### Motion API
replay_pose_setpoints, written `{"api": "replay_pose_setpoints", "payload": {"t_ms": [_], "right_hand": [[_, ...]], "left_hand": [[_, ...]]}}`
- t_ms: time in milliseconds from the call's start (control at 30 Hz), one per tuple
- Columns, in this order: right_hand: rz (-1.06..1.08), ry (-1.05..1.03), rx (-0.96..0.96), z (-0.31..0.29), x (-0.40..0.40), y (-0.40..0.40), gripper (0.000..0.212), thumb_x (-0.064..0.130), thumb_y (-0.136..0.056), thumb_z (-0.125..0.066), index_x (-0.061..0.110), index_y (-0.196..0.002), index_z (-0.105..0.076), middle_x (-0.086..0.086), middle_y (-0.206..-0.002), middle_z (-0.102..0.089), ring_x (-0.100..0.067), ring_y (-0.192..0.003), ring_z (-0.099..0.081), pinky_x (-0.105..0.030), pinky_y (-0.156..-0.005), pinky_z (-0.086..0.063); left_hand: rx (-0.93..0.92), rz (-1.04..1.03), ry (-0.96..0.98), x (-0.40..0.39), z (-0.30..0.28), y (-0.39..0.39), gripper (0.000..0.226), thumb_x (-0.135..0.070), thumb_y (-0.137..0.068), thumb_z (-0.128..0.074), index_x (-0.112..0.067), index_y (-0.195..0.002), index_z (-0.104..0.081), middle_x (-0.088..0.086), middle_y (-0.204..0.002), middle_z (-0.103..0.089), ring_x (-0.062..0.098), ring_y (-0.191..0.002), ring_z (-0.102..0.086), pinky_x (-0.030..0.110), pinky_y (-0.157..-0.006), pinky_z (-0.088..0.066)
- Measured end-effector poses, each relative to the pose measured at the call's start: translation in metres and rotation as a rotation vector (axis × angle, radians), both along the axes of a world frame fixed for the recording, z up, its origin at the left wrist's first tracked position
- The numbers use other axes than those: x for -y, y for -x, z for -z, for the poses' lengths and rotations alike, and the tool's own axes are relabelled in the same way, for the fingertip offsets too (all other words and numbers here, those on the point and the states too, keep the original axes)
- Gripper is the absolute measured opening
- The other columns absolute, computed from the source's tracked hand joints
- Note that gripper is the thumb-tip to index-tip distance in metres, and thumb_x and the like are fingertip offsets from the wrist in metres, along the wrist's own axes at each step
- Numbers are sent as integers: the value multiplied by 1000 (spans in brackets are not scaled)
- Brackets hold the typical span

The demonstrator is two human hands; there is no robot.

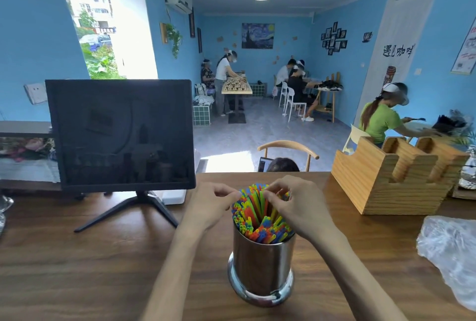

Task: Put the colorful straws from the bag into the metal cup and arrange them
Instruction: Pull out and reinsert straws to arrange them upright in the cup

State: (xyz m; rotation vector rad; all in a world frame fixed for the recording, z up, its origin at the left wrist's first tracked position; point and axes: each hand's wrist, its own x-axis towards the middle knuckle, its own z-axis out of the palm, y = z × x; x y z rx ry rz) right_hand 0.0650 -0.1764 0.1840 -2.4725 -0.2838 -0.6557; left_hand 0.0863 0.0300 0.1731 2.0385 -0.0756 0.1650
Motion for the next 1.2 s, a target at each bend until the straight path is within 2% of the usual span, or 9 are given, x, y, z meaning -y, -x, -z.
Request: {"api": "replay_pose_setpoints", "payload": {"t_ms": [167, 333, 500, 633, 700, 800, 900, 1033, 1200], "right_hand": [[2, -8, -39, 1, 4, 1, 13, 39, -92, -74, 28, -93, -80, 14, -96, -70, -5, -88, -57, -9, -66, -32], [-54, -100, 2, -5, 3, 7, 12, 36, -93, -72, 28, -102, -78, 15, -103, -70, -6, -102, -61, -26, -86, -47], [-151, -204, 33, -15, -2, 11, 31, 43, -92, -72, 35, -121, -71, 22, -112, -67, 4, -108, -58, -11, -85, -40], [-388, -338, -74, -17, -2, 12, 45, 40, -94, -70, 43, -137, -59, 27, -122, -69, 12, -122, -55, -5, -99, -37], [-484, -403, -129, -20, 0, 12, 38, 38, -95, -68, 42, -132, -63, 20, -109, -75, 5, -114, -64, -8, -94, -42], [-555, -508, -112, -22, 7, 8, 15, 31, -96, -65, 34, -105, -76, 2, -83, -75, -12, -90, -72, -23, -84, -53], [-557, -782, -129, -27, 21, 9, 17, 34, -86, -73, 19, -89, -80, -9, -77, -75, -21, -69, -74, -25, -63, -57], [-469, -1163, -170, -38, 35, 4, 26, 39, -63, -82, 18, -79, -83, -10, -78, -78, -15, -66, -75, -18, -54, -54], [-481, -1294, -9, -50, 37, -2, 16, 35, -67, -83, 23, -78, -82, -5, -88, -79, -18, -81, -78, -24, -70, -60]], "left_hand": [[146, -39, -165, 2, -4, 1, 6, -31, -85, -80, -32, -79, -82, -21, -74, -75, -5, -74, -69, 35, -74, -63], [405, -27, -188, 7, -10, 9, 8, -30, -92, -75, -31, -98, -81, -23, -85, -73, -8, -82, -67, 27, -75, -61], [727, -83, -23, 16, -41, 31, 12, -20, -92, -76, -31, -97, -79, -24, -91, -70, 2, -85, -67, 13, -70, -51], [939, -97, 139, 16, -71, 55, 8, -35, -94, -70, -34, -99, -76, -19, -91, -72, 13, -79, -69, 15, -69, -50], [937, -104, 299, 12, -80, 60, 8, -40, -94, -70, -38, -98, -76, -13, -89, -75, 19, -75, -69, 23, -67, -53], [900, -136, 543, 6, -85, 58, 7, -37, -93, -72, -35, -97, -77, -9, -90, -78, 12, -71, -70, 18, -66, -53], [829, -182, 628, 1, -74, 48, 5, -30, -94, -74, -30, -95, -79, -8, -83, -76, 6, -60, -62, 16, -60, -50], [576, -136, 630, -2, -43, 33, 9, -36, -85, -79, -28, -86, -82, -7, -63, -68, 7, -51, -48, 18, -49, -42], [275, 53, 399, 7, -11, 22, 15, -18, -84, -82, -31, -77, -83, -4, -75, -78, -2, -56, -58, 14, -48, -43]]}}
